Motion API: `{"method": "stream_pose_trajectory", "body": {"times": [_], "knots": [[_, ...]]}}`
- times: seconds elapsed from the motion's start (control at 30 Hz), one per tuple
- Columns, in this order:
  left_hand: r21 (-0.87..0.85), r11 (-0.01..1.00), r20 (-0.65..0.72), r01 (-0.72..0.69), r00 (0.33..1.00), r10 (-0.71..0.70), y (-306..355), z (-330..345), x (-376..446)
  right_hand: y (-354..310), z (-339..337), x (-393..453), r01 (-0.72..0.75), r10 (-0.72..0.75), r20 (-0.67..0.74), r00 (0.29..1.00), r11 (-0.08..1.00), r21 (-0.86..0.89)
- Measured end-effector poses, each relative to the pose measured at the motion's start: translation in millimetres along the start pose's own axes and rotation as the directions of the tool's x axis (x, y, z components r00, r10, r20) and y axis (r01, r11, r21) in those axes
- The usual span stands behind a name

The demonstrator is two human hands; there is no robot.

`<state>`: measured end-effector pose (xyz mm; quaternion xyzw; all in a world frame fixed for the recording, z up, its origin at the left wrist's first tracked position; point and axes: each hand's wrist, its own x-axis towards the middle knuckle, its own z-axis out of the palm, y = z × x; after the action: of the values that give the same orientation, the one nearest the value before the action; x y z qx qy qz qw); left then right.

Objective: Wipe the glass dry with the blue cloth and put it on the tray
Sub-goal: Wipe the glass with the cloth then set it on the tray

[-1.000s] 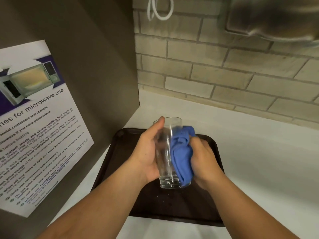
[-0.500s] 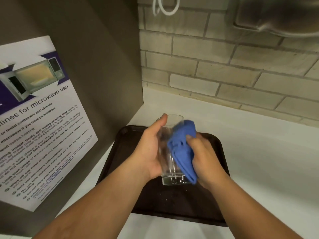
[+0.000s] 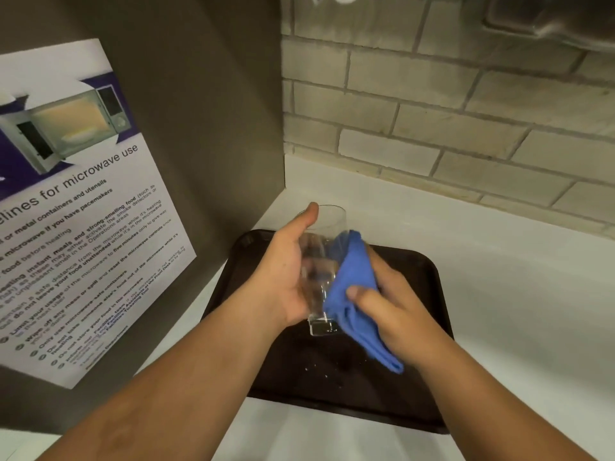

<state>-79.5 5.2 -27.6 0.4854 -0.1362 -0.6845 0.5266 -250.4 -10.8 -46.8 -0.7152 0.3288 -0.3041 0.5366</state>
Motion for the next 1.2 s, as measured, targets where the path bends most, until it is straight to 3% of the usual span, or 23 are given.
{"method": "stream_pose_trajectory", "body": {"times": [0.07, 0.13, 0.2, 0.27, 0.37, 0.43, 0.47, 0.57, 0.63, 0.7, 0.8, 0.9, 0.97, 1.07, 1.2], "knots": [[0.052, 0.998, -0.039, -0.024, 0.999, 0.026, -3.9, -2.9, 1.3, 2.3, 4.2, -7.6, 0.005, 0.005, 0.075, 0.997, 0.991, -0.136], [0.036, 0.999, 0.005, -0.015, 1.000, 0.014, -12.2, -1.3, -0.8, -1.3, 10.8, 0.1, 0.001, -0.008, -0.031, 0.999, 0.975, -0.222], [0.022, 1.000, 0.062, 0.007, 0.998, -0.008, -18.2, 1.4, -2.4, -9.8, 14.9, 16.2, -0.050, 0.011, -0.207, 0.978, 0.982, -0.184], [0.005, 1.000, 0.116, 0.013, 0.993, -0.013, -14.9, 0.6, -2.9, -11.0, 13.3, 28.7, -0.123, 0.106, -0.261, 0.960, 0.991, -0.049], [0.019, 1.000, 0.047, 0.004, 0.999, -0.005, 2.9, -5.0, -3.0, -7.2, 8.1, 20.0, -0.033, 0.032, -0.061, 0.998, 0.999, -0.019], [0.055, 0.998, -0.057, -0.018, 0.998, 0.022, 8.3, -10.1, -0.6, -3.7, 11.8, 4.2, 0.019, -0.006, 0.102, 0.995, 0.992, -0.125], [0.061, 0.998, -0.075, -0.028, 0.997, 0.032, 7.9, -11.5, -0.6, -2.4, 14.4, 1.0, 0.030, -0.011, 0.117, 0.993, 0.985, -0.169], [0.020, 1.000, -0.013, -0.018, 1.000, 0.018, -1.0, -9.9, -1.3, -4.3, 20.2, 14.3, 0.015, -0.022, -0.032, 0.999, 0.982, -0.186], [0.020, 1.000, 0.055, 0.000, 0.998, -0.001, -5.6, -6.9, -2.1, -12.0, 20.8, 31.7, -0.093, 0.082, -0.180, 0.980, 0.994, -0.054], [0.010, 1.000, 0.082, -0.016, 0.997, 0.015, -4.4, -7.1, -1.9, -12.7, 13.8, 41.4, -0.134, 0.158, -0.225, 0.961, 0.984, 0.120], [-0.016, 1.000, 0.072, -0.021, 0.997, 0.022, 6.5, -12.9, -1.5, -7.1, 5.2, 27.2, -0.107, 0.127, -0.070, 0.990, 0.966, 0.235], [0.026, 0.999, 0.038, -0.029, 0.999, 0.028, 5.0, -18.6, -0.8, -2.4, 12.8, 6.3, 0.019, -0.025, 0.147, 0.989, 0.999, 0.043], [0.032, 0.999, 0.063, -0.034, 0.997, 0.032, -2.8, -17.9, -1.7, -4.9, 19.0, 9.6, 0.052, -0.049, 0.059, 0.997, 0.997, -0.050], [-0.006, 0.999, 0.190, -0.040, 0.981, 0.041, -8.7, -16.3, -4.9, -12.6, 19.8, 29.8, -0.051, 0.070, -0.199, 0.977, 0.994, 0.096], [0.005, 0.996, 0.179, -0.085, 0.980, 0.083, -2.5, -16.0, -4.1, -17.6, 17.0, 46.4, -0.115, 0.161, -0.213, 0.964, 0.970, 0.213]]}}
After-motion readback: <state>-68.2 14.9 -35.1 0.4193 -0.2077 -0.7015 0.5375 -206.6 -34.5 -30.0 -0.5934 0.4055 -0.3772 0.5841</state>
